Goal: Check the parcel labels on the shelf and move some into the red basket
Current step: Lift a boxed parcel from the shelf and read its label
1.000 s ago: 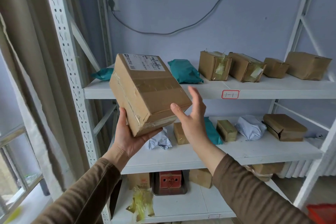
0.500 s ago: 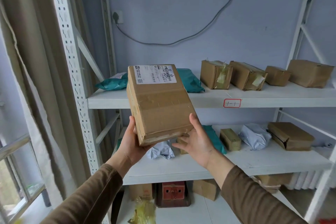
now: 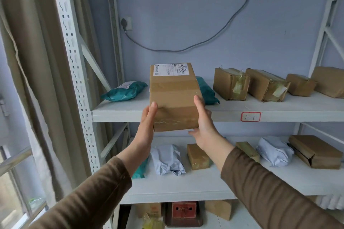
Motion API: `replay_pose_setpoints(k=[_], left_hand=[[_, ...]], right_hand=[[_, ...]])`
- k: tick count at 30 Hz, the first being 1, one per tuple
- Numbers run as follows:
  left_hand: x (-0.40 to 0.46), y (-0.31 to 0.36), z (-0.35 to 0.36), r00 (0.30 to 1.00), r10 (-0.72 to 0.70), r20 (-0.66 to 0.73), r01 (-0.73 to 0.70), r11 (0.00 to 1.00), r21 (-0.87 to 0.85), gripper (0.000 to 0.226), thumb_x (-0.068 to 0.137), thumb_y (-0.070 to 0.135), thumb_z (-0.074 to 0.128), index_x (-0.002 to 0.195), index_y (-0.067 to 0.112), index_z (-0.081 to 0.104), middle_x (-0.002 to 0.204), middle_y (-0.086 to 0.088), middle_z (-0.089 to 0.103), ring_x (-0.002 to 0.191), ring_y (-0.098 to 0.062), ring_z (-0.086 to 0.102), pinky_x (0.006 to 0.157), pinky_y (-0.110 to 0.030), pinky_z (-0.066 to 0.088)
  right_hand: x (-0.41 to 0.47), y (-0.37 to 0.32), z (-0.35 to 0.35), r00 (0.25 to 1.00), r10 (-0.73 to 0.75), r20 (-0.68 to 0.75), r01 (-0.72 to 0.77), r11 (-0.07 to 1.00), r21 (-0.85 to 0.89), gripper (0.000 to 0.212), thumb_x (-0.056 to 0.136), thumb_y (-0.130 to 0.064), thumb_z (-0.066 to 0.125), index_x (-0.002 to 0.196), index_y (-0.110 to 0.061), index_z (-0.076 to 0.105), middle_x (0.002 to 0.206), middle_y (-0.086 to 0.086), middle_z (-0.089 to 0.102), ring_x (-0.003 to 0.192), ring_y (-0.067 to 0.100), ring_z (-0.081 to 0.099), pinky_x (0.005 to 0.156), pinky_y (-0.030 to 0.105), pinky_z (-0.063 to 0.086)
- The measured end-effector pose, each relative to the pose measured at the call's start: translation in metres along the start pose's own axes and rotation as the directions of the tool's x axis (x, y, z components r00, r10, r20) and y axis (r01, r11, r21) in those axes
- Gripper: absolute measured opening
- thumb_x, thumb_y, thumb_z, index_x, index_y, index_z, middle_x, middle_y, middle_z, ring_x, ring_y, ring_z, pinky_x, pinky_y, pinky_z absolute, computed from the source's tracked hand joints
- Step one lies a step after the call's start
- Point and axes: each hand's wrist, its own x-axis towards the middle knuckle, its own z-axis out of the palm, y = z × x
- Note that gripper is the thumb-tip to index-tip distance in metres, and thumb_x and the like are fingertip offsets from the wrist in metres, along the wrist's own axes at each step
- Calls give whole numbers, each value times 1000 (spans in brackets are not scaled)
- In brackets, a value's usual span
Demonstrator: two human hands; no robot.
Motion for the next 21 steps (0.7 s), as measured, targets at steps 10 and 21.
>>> replay_pose_setpoints(k=[10, 21], left_hand=[[147, 33, -22, 962, -190, -196, 181, 982, -63, 35, 100, 53, 58, 117, 22, 62, 104, 2, 70, 87, -11, 66, 67, -27, 50], [238, 18, -38, 924, -312, -220, 323, 946, 15, 82, 89, 73, 58, 150, 20, 48, 150, -5, 53, 138, -28, 50, 121, -47, 36]], right_hand=[[107, -24, 68, 992, 37, 123, -7, 971, -238, 85, 87, -64, 67, 157, -25, 37, 164, -4, 34, 151, 23, 31, 120, 44, 23], [187, -5, 93, 995, -21, 92, 39, 979, -198, 76, 95, -49, 64, 158, -21, 33, 162, -3, 35, 148, 21, 32, 112, 38, 28]])
